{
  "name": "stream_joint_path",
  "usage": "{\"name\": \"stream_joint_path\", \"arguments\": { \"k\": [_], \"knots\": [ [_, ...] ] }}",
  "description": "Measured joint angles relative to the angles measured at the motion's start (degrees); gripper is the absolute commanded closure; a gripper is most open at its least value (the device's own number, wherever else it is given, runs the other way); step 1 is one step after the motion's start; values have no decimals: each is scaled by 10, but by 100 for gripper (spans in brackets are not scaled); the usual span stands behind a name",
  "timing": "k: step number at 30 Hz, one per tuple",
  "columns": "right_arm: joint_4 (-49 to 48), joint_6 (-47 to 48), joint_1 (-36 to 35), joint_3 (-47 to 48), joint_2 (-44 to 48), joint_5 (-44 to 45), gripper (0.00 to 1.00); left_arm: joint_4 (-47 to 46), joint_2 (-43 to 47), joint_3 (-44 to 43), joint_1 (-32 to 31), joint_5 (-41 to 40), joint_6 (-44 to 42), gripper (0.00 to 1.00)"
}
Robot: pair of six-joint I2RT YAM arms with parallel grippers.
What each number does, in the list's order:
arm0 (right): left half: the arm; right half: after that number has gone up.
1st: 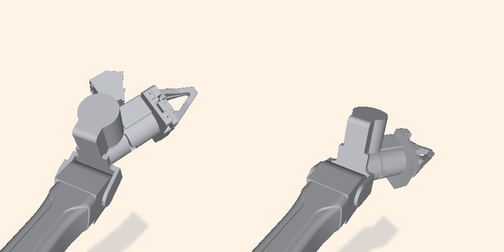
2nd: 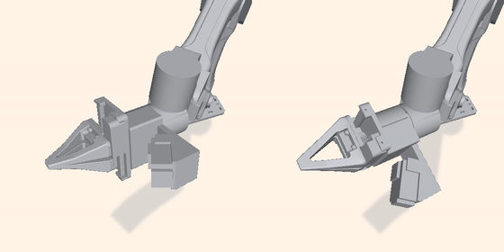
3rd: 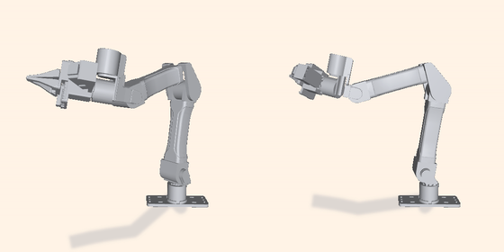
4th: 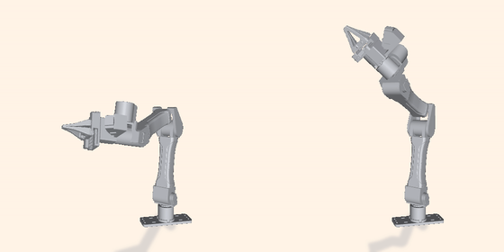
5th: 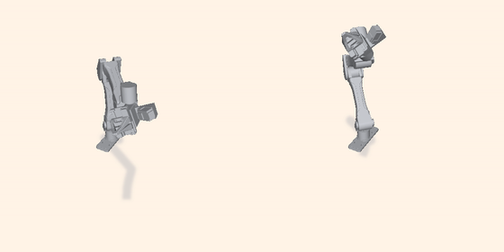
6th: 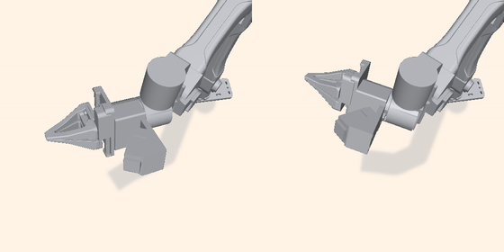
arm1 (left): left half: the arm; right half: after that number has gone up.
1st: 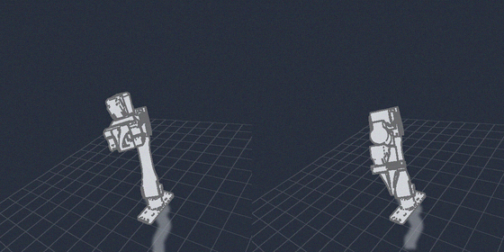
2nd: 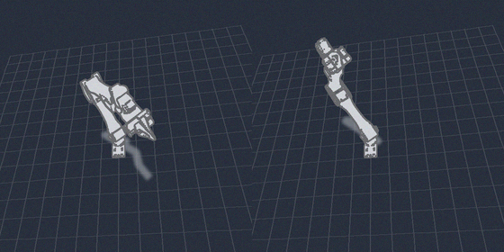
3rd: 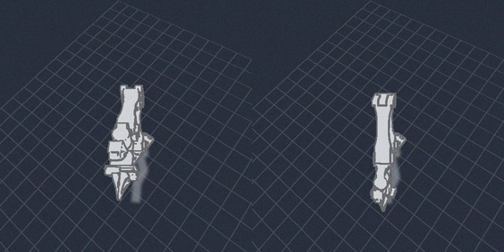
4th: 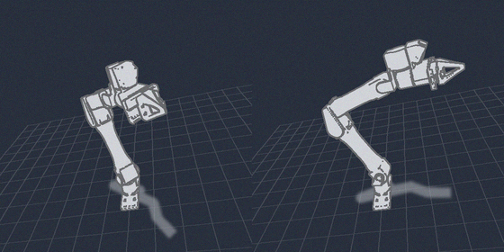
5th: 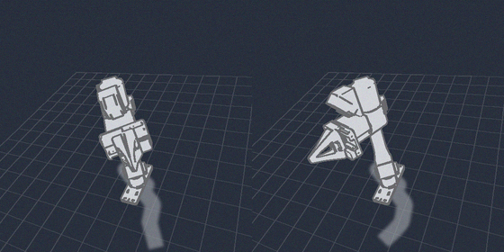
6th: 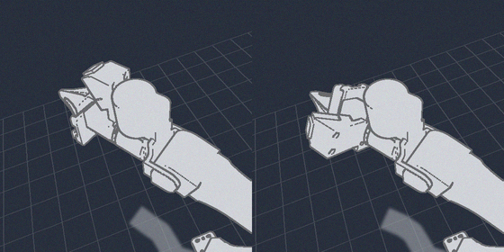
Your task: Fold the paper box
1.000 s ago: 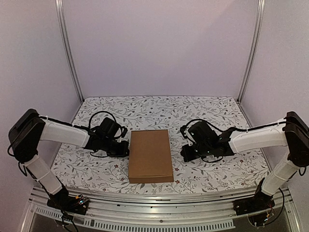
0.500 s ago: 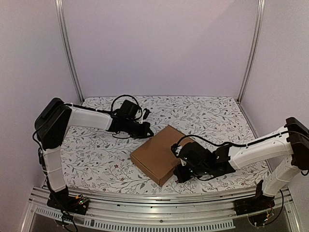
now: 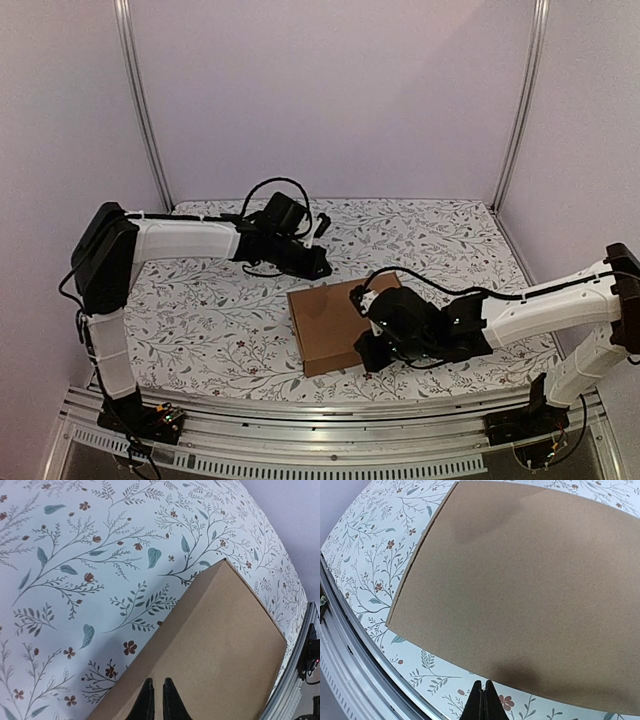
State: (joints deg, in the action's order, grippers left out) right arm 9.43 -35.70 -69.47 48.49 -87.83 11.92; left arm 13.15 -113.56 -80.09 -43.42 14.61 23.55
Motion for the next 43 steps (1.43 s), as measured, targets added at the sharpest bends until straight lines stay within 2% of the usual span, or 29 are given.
{"name": "stream_joint_path", "arguments": {
  "k": [4, 9, 12, 14, 15, 17, 20, 28, 35, 43],
  "knots": [
    [37, 20, 1, 5, 33, 38, 97, 26, 87, 39, 0, -64, -18, 90],
    [82, 50, 12, 15, 78, 92, 69, 30, 200, 99, 0, -119, -25, 78],
    [109, 64, 30, 17, 105, 121, 33, 25, 258, 148, 0, -140, -20, 68],
    [127, 69, 40, 17, 121, 144, 4, 27, 291, 177, 0, -150, -18, 52],
    [140, 79, 46, 17, 132, 161, 2, 29, 309, 190, 0, -155, -16, 45],
    [158, 87, 54, 17, 151, 184, 1, 40, 341, 208, 0, -164, -14, 32],
    [185, 100, 63, 18, 181, 215, 1, 57, 396, 227, 0, -183, -7, 2],
    [249, 116, 69, 19, 259, 307, 1, 131, 554, 246, 2, -227, -11, 0],
    [330, 87, 69, 38, 314, 400, 1, 193, 650, 256, 2, -249, -30, 0],
    [372, 62, 69, 40, 348, 446, 1, 202, 730, 297, 2, -256, -60, 1]
  ]
}}
